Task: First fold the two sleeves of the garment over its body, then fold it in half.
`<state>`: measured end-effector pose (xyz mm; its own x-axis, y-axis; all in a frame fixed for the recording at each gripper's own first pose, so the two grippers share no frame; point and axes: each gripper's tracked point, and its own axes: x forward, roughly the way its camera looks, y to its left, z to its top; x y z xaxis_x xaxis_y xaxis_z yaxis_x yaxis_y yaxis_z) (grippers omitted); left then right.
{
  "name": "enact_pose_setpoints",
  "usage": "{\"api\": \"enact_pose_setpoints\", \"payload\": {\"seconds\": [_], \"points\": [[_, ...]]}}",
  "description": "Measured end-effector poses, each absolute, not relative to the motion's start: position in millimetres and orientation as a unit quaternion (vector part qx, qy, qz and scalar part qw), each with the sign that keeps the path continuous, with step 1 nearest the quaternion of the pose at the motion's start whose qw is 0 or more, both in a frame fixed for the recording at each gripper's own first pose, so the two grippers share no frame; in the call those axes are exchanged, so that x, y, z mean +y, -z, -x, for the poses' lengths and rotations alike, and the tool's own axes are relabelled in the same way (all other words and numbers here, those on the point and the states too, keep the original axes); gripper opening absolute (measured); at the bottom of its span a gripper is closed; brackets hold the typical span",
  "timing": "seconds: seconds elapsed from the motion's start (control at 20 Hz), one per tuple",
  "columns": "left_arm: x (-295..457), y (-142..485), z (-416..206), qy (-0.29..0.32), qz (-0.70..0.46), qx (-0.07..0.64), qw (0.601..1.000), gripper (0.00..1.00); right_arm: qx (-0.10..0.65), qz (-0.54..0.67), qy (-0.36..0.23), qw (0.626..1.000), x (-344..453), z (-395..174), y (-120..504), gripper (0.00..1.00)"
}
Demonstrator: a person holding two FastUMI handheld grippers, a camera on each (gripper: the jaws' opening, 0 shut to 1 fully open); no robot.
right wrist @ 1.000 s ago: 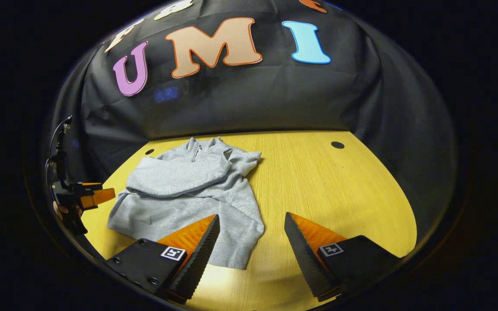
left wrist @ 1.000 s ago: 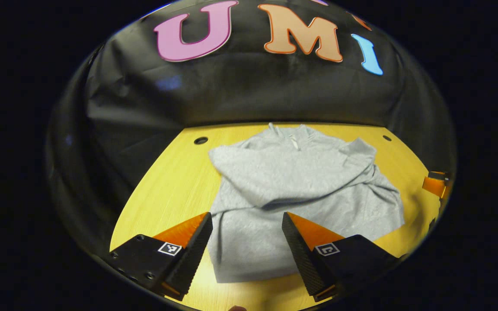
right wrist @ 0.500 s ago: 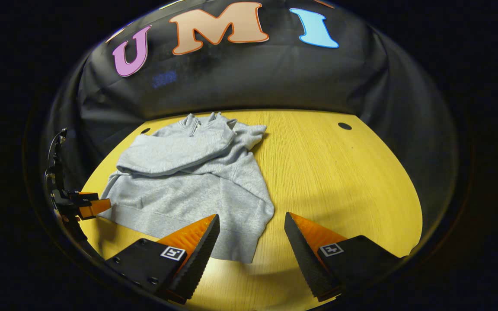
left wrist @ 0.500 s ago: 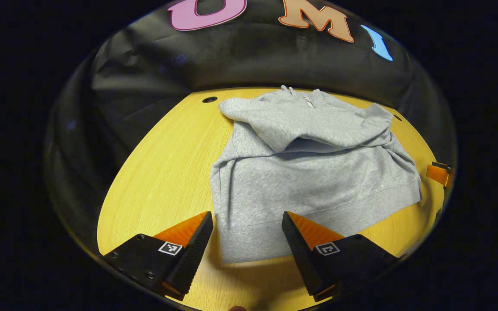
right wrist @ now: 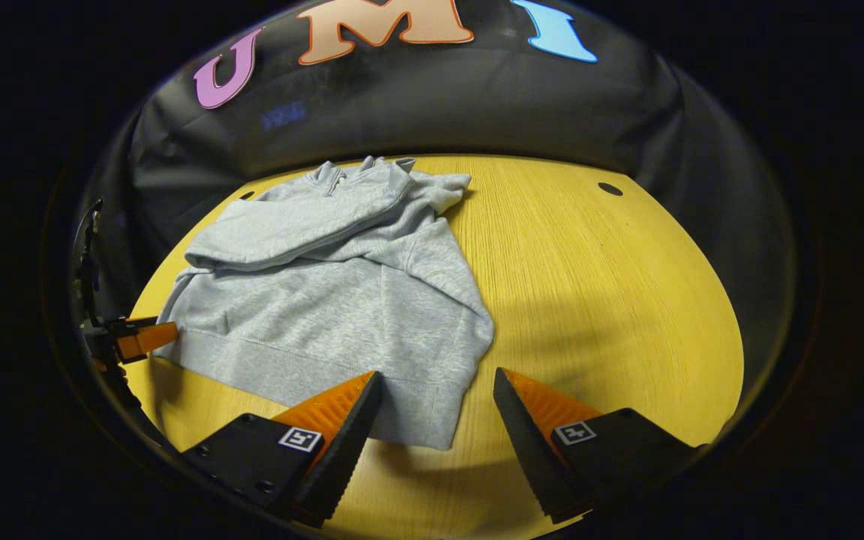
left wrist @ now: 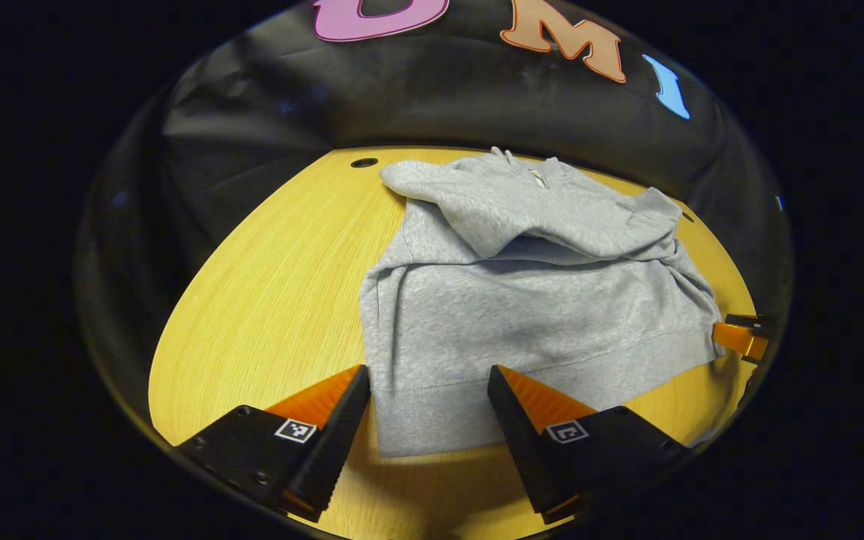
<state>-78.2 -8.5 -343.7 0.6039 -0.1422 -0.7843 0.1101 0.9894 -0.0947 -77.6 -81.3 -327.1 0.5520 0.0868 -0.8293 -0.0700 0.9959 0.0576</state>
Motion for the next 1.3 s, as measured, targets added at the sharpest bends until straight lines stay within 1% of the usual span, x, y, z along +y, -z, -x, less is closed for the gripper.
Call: {"api": "enact_pose_setpoints", "payload": {"seconds": [0.05, 0.1, 0.15, 0.2, 0.25, 0.3, 0.35, 0.4, 0.45, 0.5, 0.55, 0.6, 0.65, 0.7, 0.75, 0.8, 1.3], "points": [[-10, 344, 78, 0.069, 0.02, 0.438, 0.896, 0.94, 0.477, -0.007, -0.043, 0.878, -81, 79, 331, 0.96], [-10, 344, 78, 0.069, 0.02, 0.438, 0.896, 0.91, 0.481, -0.007, -0.043, 0.876, -81, 80, 333, 0.92], [-12, 345, 78, 0.072, 0.019, 0.437, 0.896, 0.9, 0.483, -0.006, -0.043, 0.875, -80, 80, 333, 0.96], [-13, 345, 78, 0.078, 0.018, 0.438, 0.895, 0.88, 0.478, -0.001, -0.045, 0.877, -80, 79, 335, 0.9], [-15, 344, 78, 0.084, 0.017, 0.439, 0.894, 0.85, 0.481, 0.0, -0.053, 0.875, -78, 82, 335, 0.88], [-16, 344, 77, 0.091, 0.015, 0.439, 0.894, 0.75, 0.477, 0.001, -0.06, 0.877, -72, 80, 336, 0.83], [-19, 343, 76, 0.096, 0.014, 0.441, 0.892, 0.72, 0.481, 0.001, -0.065, 0.875, -68, 83, 337, 0.81], [-23, 345, 76, 0.105, 0.015, 0.44, 0.892, 0.63, 0.478, -0.001, -0.07, 0.876, -64, 81, 336, 0.6], [-26, 343, 76, 0.107, 0.018, 0.439, 0.892, 0.55, 0.483, -0.006, -0.076, 0.872, -58, 85, 336, 0.55], [-32, 343, 74, 0.112, 0.023, 0.437, 0.892, 0.4, 0.481, -0.003, -0.075, 0.873, -56, 83, 337, 0.34], [-35, 344, 73, 0.111, 0.028, 0.436, 0.893, 0.33, 0.485, 0.006, -0.081, 0.871, -56, 83, 337, 0.25], [-36, 346, 73, 0.112, 0.03, 0.439, 0.891, 0.17, 0.491, 0.013, -0.084, 0.867, -56, 84, 336, 0.12], [-36, 346, 73, 0.114, 0.034, 0.441, 0.889, 0.14, 0.497, 0.015, -0.082, 0.864, -56, 83, 337, 0.1], [-36, 344, 75, 0.114, 0.039, 0.447, 0.886, 0.06, 0.502, 0.012, -0.083, 0.861, -56, 83, 335, 0.12], [-36, 344, 75, 0.113, 0.046, 0.452, 0.883, 0.02, 0.505, 0.008, -0.086, 0.859, -55, 84, 334, 0.12], [-35, 344, 77, 0.113, 0.051, 0.458, 0.88, 0.01, 0.509, 0.007, -0.088, 0.856, -56, 86, 335, 0.12], [-26, 345, 73, 0.124, 0.071, 0.49, 0.86, 0.0, 0.547, -0.002, -0.123, 0.828, -56, 88, 330, 0.12]]}}
